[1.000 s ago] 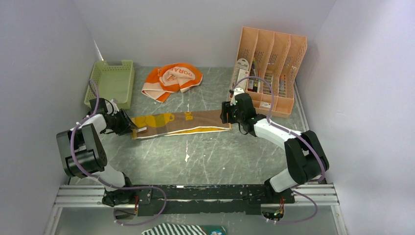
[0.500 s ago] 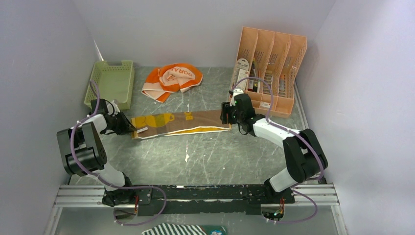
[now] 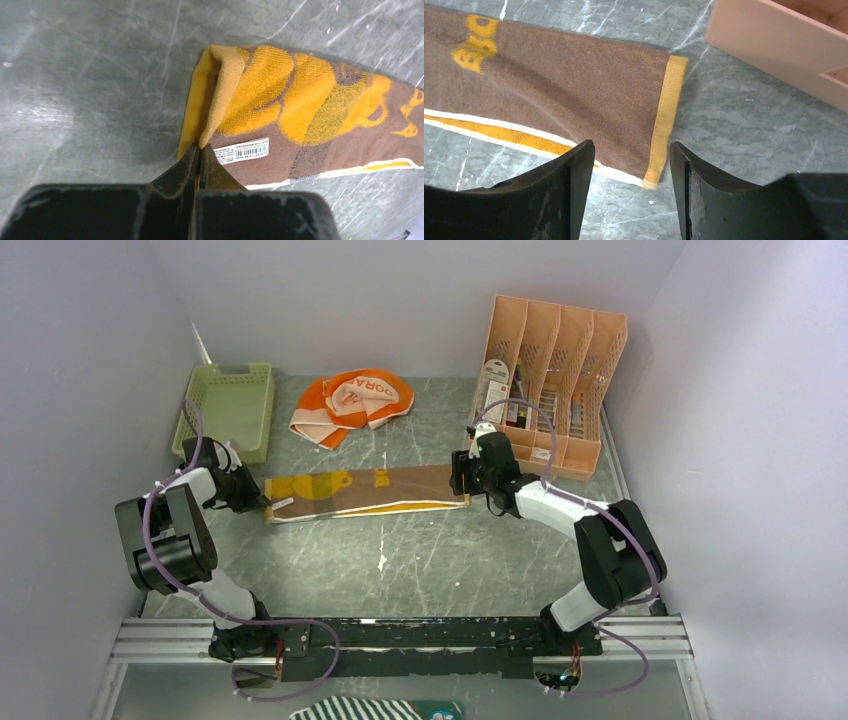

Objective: Roll the towels
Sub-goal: Fold the towel at the center of the board.

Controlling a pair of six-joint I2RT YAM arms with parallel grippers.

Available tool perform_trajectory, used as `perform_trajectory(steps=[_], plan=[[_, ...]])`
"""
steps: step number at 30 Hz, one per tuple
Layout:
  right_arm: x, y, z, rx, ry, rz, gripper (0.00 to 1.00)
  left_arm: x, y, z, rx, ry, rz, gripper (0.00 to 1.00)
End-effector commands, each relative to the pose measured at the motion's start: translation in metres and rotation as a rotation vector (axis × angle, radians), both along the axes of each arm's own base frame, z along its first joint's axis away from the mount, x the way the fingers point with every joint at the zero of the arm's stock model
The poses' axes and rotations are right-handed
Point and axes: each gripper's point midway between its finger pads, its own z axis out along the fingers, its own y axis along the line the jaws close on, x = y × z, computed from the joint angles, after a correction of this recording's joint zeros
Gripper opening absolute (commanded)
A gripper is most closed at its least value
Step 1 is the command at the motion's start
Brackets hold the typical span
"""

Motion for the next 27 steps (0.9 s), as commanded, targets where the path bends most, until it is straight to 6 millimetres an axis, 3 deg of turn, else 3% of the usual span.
perform_trajectory(steps=[1,8,12,15,23,27], plan=[[0.004,0.006,0.001,0.007,-0.006,0.017,0.57,0.01,0.021,0.008,0.076,-0.019,0.022,0.07],[0.005,0.006,-0.002,0.005,0.003,0.019,0.57,0.011,0.018,0.009,0.061,-0.029,0.014,0.11],[0.005,0.006,-0.004,0.002,0.008,0.022,0.57,0.003,0.015,-0.002,0.042,0.019,0.014,0.42],[0.005,0.006,-0.004,0.0,0.008,0.022,0.57,0.0,0.018,-0.004,0.06,0.032,0.029,0.53],[0.003,0.007,-0.009,0.003,0.018,0.029,0.57,0.005,0.025,-0.005,0.069,0.027,0.042,0.54],[0.002,0.008,-0.011,0.005,0.022,0.033,0.57,0.006,0.012,-0.016,-0.013,0.046,0.012,0.5]])
